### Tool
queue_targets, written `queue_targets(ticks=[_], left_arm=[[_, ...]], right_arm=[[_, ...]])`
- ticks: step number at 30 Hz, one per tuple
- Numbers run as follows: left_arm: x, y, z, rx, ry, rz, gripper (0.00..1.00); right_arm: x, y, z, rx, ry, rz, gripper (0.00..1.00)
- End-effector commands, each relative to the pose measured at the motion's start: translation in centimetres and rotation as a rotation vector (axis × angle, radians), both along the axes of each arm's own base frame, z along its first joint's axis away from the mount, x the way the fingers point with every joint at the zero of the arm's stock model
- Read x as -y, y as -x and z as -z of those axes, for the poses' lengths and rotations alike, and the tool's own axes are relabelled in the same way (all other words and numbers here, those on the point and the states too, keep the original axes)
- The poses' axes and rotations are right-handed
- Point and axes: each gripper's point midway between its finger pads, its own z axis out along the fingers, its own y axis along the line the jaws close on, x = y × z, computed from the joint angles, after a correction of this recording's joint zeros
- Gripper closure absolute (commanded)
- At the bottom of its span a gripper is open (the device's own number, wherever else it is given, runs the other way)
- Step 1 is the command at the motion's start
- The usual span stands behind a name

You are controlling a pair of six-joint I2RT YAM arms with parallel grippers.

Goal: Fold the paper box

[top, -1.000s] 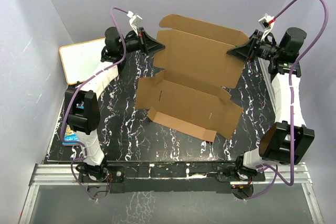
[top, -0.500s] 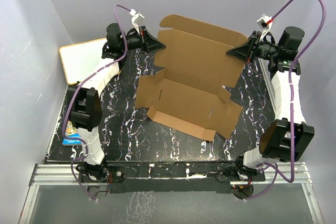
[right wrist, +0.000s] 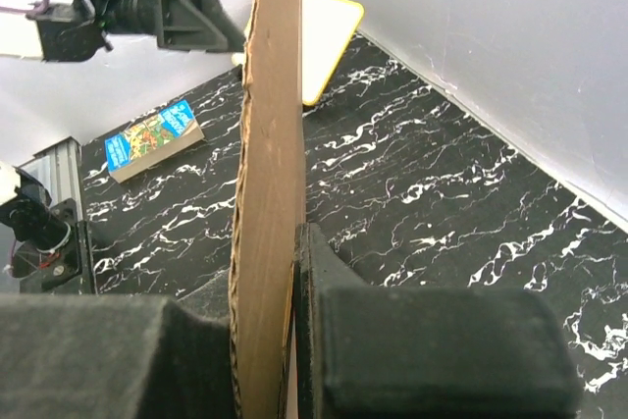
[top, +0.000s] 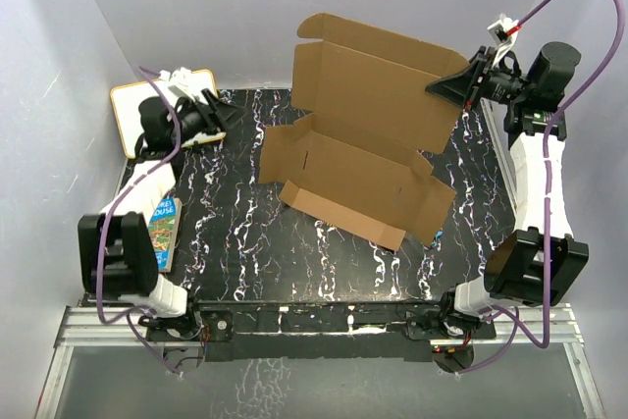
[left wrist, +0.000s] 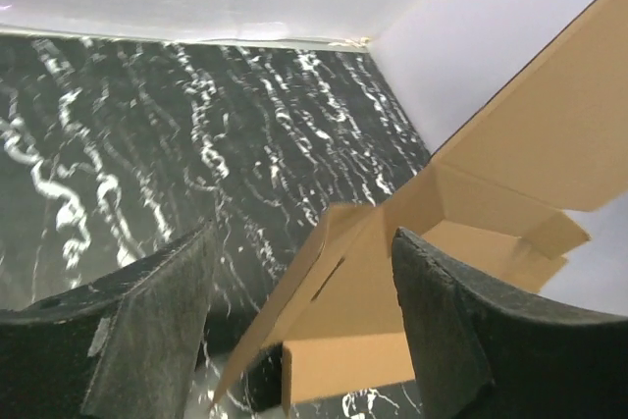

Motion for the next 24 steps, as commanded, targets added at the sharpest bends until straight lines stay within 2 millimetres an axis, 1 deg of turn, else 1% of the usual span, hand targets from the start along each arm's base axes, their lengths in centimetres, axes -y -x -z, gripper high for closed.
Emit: queue_targets(ticks=[1,2,4,6,8,10,12,14,16,18,20,21,24], left_arm=[[-1.5,3.4,1.0,0.028,-0.098,-0.128,0.29],[-1.7,3.8,2.5,-0.003,-0.113,-0.134,0.28],[-1.7,5.0,3.9,-0.017,-0.127,-0.130,0.27],[-1.4,5.7,5.4,-0.030,-0.118,-0.104,0.25],[-1.1,6.1,6.7,-0.035,-0.099,-0.086,0.24],[-0.9,5.9,7.7,-0.027,-0.086,-0.080,0.24],[-0.7,5.5,8.0,-0.001,-0.056,-0.082,0.24],[0.0,5.7,7.3,0.075,-0.006,-0.056,0.24],[1.0,6.0,7.0,0.138,0.000,-0.039,0.21],[2.1,5.9,7.7,0.159,-0.055,-0.033,0.20],[3.3,5.5,9.2,0.143,-0.142,-0.033,0.19],[3.7,5.2,9.6,0.149,-0.182,-0.038,0.20],[3.9,4.1,10.2,0.160,-0.227,-0.071,0.23]], right_arm=[[-0.7,2.1,-5.9,0.168,0.032,-0.036,0.92],[-0.8,2.2,-6.2,0.172,0.029,-0.041,0.92],[-0.9,2.4,-6.7,0.178,0.026,-0.048,0.92],[-0.9,2.6,-7.0,0.178,0.023,-0.053,0.92],[-1.0,2.7,-7.0,0.176,0.021,-0.056,0.92],[-1.0,2.7,-6.9,0.172,0.019,-0.055,0.92],[-0.9,2.6,-6.7,0.170,0.018,-0.053,0.92],[-0.9,2.5,-6.5,0.165,0.016,-0.052,0.92],[-0.9,2.5,-6.4,0.162,0.015,-0.053,0.92],[-0.9,2.4,-6.2,0.158,0.014,-0.053,0.92],[-0.9,2.4,-6.1,0.155,0.013,-0.053,0.92],[-0.9,2.4,-6.1,0.154,0.013,-0.053,0.92],[-0.9,2.4,-5.9,0.150,0.012,-0.056,0.92]])
